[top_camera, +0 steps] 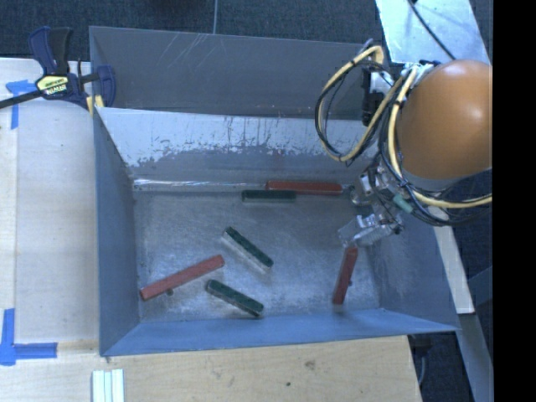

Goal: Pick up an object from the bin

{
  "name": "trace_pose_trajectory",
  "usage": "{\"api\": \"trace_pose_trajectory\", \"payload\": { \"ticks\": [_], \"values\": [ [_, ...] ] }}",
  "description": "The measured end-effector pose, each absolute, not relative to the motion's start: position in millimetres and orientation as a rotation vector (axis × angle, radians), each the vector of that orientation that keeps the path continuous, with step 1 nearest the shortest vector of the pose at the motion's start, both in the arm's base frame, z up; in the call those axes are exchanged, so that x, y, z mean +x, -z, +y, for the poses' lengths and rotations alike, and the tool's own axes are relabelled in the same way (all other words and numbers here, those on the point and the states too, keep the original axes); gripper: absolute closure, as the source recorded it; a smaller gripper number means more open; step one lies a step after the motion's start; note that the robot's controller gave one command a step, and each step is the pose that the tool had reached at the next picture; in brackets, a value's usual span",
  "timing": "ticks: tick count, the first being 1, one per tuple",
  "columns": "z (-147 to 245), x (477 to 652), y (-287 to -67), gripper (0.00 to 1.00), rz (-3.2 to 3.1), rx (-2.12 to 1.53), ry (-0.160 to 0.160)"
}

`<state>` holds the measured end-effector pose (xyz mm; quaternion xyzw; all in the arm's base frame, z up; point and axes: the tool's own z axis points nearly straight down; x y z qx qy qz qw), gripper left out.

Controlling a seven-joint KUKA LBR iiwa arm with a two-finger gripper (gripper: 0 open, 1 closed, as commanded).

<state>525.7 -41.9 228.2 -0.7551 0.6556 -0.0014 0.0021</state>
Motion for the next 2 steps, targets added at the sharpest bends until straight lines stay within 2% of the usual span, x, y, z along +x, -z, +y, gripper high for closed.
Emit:
{"api": "trace_pose_trajectory", "payload": {
  "ticks": [1,2],
  "values": [
    [-36.3,532.6,-227.1,1.00,1.995,-2.420,0.003],
    [-36.3,532.3,-227.1,0.00,1.998,-2.420,0.000]
  ]
}}
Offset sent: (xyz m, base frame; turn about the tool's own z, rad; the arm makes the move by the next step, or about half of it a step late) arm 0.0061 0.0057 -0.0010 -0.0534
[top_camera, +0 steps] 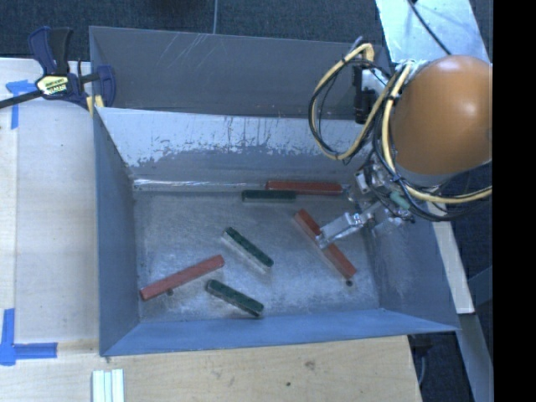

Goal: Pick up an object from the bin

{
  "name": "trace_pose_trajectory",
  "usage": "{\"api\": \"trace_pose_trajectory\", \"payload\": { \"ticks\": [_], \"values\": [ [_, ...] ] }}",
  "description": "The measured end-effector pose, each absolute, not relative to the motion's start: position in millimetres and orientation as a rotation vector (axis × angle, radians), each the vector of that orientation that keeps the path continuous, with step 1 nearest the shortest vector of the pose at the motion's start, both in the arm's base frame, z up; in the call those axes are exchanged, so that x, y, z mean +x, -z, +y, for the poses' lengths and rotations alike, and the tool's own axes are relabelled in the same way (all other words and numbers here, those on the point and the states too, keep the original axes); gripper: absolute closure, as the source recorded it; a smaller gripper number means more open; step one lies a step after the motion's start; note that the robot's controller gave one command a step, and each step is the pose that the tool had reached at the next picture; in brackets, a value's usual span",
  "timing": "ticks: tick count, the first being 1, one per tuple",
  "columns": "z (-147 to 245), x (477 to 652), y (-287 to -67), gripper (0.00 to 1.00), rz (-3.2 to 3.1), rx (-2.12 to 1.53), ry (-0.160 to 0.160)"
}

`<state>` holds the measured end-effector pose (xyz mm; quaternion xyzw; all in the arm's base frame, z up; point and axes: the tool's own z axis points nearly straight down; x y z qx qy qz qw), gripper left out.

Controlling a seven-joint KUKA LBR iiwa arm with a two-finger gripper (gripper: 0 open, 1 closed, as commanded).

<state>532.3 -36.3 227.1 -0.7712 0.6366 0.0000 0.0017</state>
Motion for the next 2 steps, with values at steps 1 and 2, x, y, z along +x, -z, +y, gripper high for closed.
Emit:
{"api": "trace_pose_trajectory", "payload": {
  "ticks": [1,2],
  "values": [
    [-34,542.4,-67,0.00,1.823,-2.560,-0.006],
    [-64,626.1,-100,0.00,1.795,-2.572,0.010]
  ]
}}
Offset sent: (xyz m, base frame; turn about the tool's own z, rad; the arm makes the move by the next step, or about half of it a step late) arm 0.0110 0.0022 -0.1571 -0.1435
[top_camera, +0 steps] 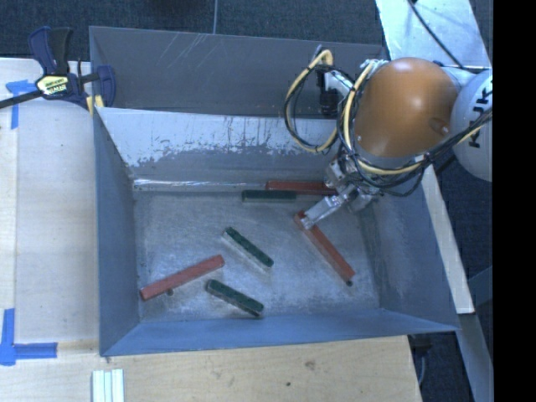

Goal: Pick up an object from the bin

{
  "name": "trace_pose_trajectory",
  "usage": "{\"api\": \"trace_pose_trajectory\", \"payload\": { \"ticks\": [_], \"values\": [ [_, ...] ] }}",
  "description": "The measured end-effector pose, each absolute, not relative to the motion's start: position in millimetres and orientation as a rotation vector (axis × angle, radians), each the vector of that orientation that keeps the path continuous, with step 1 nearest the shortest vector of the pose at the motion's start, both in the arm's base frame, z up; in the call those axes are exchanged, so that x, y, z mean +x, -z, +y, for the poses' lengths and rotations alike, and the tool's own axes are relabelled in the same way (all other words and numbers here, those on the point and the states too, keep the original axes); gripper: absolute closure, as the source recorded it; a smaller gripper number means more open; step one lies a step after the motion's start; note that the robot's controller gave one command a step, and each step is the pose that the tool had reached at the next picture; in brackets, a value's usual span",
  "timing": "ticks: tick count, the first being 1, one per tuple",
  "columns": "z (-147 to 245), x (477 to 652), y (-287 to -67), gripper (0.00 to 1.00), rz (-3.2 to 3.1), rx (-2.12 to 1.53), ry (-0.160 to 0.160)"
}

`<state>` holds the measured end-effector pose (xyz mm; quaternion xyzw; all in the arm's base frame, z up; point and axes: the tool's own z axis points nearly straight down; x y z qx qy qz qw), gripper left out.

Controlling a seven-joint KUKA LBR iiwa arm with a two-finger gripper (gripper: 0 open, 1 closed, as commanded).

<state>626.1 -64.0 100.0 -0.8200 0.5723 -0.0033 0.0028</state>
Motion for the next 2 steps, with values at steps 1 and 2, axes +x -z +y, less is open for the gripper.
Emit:
{"api": "trace_pose_trajectory", "payload": {
  "ticks": [1,2],
  "values": [
    [-46.4,624.0,-69.6,0.00,1.753,-2.606,-0.007],
    [-47.4,624.4,-71.6,1.00,1.757,-2.605,-0.007]
  ]
}}
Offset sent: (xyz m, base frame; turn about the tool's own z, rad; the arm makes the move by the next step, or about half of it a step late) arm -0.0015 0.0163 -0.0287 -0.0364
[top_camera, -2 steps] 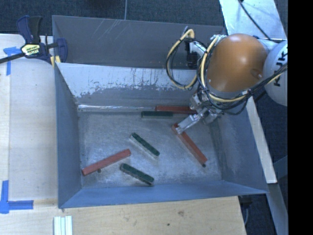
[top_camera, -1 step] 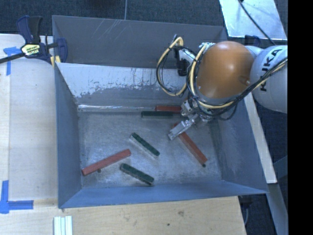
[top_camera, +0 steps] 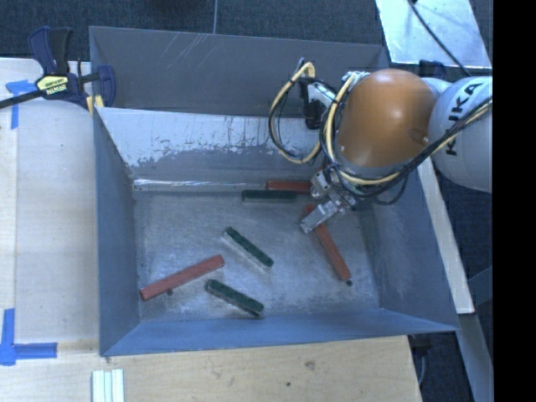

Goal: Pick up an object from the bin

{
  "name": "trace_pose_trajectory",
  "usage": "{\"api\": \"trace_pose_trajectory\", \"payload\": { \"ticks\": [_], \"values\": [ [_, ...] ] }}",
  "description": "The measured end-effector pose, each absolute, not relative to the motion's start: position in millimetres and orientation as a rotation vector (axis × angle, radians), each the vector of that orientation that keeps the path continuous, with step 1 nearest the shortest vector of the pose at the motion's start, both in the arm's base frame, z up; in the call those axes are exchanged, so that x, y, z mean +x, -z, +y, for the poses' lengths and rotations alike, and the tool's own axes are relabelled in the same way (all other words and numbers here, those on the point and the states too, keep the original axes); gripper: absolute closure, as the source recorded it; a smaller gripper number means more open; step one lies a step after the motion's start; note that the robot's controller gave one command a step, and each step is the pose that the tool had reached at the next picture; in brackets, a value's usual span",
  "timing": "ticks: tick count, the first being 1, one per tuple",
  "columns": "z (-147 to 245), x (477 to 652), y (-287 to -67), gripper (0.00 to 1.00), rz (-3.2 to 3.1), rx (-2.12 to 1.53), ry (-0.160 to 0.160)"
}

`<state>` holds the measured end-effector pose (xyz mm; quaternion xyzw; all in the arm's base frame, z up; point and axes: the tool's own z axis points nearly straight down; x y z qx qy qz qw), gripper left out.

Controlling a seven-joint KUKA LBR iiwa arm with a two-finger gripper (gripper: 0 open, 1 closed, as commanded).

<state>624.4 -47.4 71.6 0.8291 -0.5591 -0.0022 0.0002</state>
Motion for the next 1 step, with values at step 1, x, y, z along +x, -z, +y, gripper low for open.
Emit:
{"api": "trace_pose_trajectory", "payload": {
  "ticks": [1],
  "values": [
    [-28.4,592.4,-202.7,1.00,-1.684,2.657,-0.004]
  ]
}}
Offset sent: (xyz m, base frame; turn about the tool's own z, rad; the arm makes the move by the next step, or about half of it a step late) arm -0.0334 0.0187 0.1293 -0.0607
